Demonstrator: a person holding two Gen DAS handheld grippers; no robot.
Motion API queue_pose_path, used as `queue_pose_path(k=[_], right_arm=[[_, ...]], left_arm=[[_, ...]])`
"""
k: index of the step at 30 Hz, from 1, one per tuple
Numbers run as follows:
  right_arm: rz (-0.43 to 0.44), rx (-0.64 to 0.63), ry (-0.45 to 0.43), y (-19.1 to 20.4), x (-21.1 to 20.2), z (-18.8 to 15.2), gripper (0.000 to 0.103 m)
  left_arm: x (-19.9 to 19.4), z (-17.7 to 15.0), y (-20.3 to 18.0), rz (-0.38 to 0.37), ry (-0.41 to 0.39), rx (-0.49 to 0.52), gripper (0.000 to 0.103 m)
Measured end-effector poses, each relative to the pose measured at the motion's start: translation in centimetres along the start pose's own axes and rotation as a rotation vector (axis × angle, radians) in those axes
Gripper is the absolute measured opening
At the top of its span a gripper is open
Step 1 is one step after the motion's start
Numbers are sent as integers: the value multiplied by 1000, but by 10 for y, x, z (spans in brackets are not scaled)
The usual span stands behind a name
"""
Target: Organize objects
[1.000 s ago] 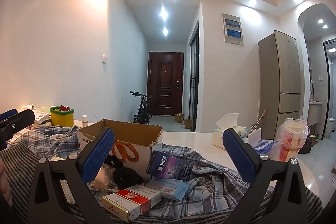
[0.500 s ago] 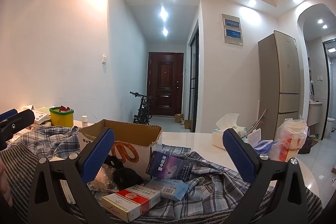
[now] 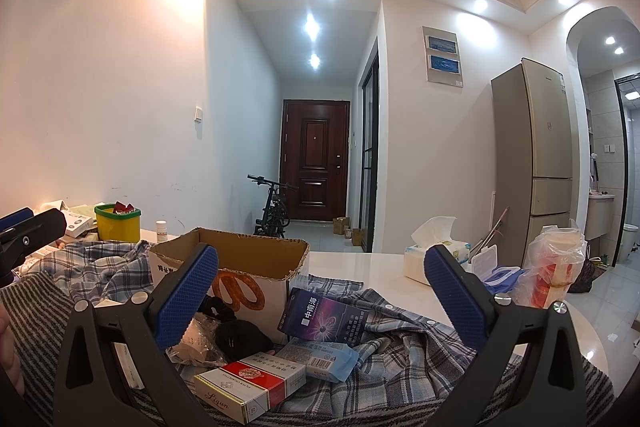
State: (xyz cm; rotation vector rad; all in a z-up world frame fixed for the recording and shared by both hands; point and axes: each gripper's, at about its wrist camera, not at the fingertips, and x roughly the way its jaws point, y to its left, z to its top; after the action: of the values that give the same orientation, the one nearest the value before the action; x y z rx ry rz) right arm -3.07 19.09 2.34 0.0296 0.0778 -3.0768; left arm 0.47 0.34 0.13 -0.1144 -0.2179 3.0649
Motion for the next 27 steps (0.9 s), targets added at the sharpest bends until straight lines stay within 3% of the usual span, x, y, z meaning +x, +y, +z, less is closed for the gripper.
queue_pose_path(k=[27], right_arm=[[-33,5,-4,-1,-1,1,103]], left_arm=[[0,0,0,0,0,1,103]])
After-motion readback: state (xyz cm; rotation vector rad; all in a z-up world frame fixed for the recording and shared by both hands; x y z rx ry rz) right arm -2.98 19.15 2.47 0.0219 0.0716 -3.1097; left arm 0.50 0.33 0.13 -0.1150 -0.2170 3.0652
